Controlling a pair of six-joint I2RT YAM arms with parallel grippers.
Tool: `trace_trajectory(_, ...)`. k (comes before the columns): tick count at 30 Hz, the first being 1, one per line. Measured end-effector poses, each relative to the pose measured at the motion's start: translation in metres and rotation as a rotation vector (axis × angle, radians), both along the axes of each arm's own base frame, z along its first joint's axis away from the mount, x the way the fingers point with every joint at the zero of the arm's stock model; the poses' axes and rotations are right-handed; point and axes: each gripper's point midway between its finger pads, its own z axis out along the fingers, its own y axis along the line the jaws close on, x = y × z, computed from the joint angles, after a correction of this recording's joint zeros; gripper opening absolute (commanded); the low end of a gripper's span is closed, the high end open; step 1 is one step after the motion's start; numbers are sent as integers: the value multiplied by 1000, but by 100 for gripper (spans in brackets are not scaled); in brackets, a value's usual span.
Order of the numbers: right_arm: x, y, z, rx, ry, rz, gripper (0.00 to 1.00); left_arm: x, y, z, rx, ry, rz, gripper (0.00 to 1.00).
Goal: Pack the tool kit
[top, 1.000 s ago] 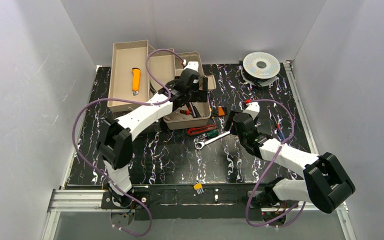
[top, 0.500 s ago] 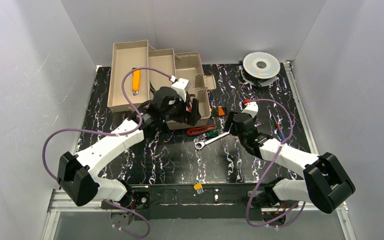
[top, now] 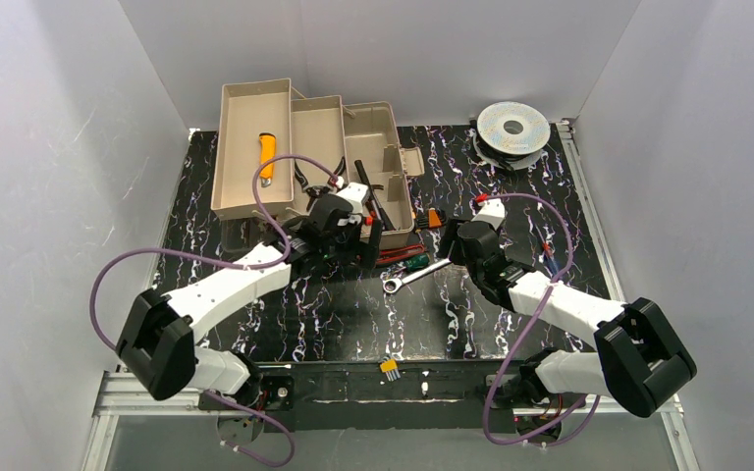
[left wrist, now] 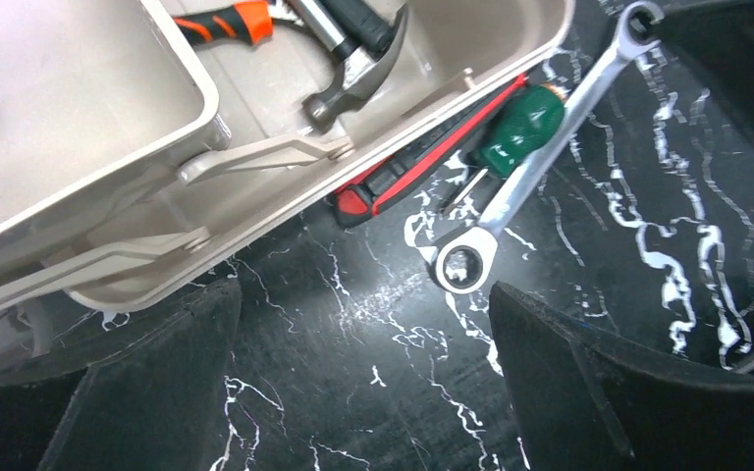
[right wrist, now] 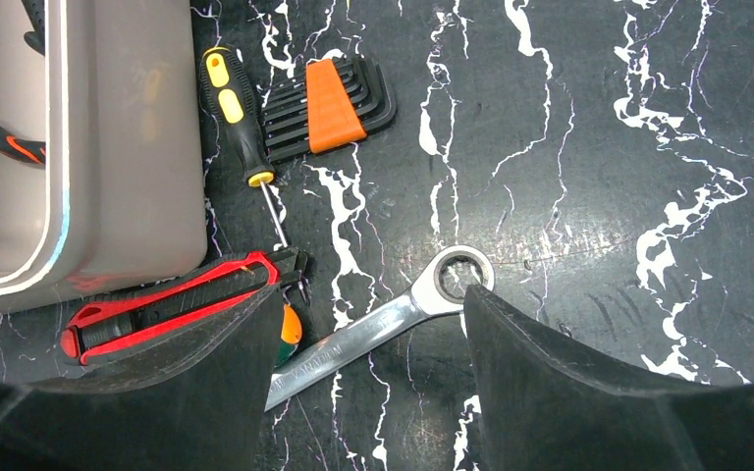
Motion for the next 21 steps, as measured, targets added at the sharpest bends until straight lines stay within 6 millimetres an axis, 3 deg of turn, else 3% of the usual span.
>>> trace_trajectory(7, -1, 2, -4, 1, 12, 12, 74, -1, -7, -34, 103, 34, -33, 93)
trace_trajectory(11, -1, 5, -6, 6, 19, 24, 76, -18, -33, -44, 175, 0, -157, 92)
trace_trajectory(14, -2, 4, -10, 1, 31, 15, 77, -27, -57, -51, 213, -24, -260, 86)
trace_trajectory(18, 0, -5, -10, -3, 26, -41, 77, -29, -81, -64, 257, -41, -363, 80)
trace_trajectory(21, 1, -14, 2, 13, -20, -74, 77, -25, -90, -73, 281, -39, -402, 75)
